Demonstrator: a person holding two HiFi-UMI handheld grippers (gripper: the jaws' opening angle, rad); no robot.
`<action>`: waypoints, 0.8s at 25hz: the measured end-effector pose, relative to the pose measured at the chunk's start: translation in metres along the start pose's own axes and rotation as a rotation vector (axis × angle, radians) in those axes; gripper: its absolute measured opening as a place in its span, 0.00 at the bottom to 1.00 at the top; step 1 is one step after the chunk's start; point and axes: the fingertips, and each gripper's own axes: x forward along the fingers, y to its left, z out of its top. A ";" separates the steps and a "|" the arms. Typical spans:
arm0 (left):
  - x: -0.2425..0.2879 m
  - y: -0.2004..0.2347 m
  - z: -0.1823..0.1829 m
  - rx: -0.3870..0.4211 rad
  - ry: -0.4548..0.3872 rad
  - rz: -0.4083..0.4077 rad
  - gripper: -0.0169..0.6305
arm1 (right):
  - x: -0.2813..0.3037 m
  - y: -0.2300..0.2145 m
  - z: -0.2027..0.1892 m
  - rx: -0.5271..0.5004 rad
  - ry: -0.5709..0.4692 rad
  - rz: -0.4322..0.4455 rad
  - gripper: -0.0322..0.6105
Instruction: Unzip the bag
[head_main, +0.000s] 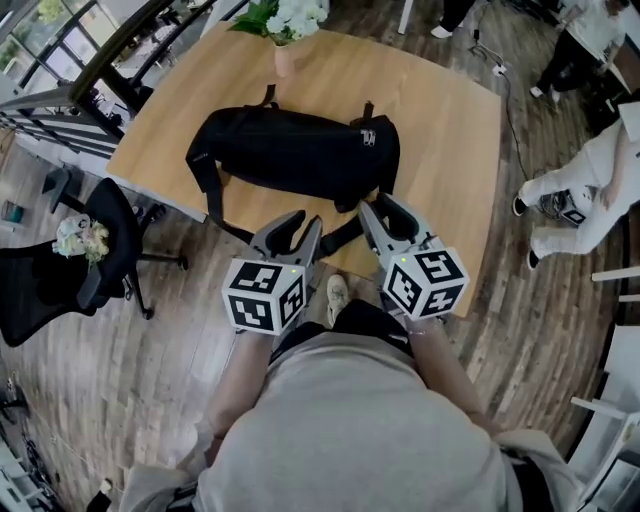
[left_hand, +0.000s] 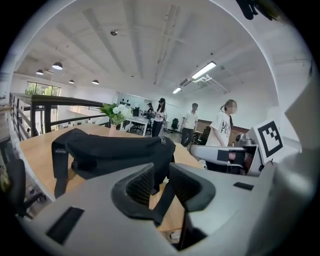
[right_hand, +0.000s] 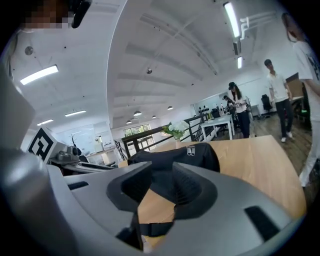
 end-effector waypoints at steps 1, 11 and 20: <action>0.008 0.000 0.004 0.005 0.002 -0.002 0.19 | 0.004 -0.007 0.005 0.005 -0.002 -0.003 0.24; 0.072 -0.002 0.021 0.043 0.021 -0.015 0.19 | 0.029 -0.062 0.018 0.033 0.010 -0.025 0.26; 0.101 -0.001 0.031 0.051 0.007 -0.036 0.16 | 0.036 -0.080 0.015 0.081 0.043 -0.037 0.26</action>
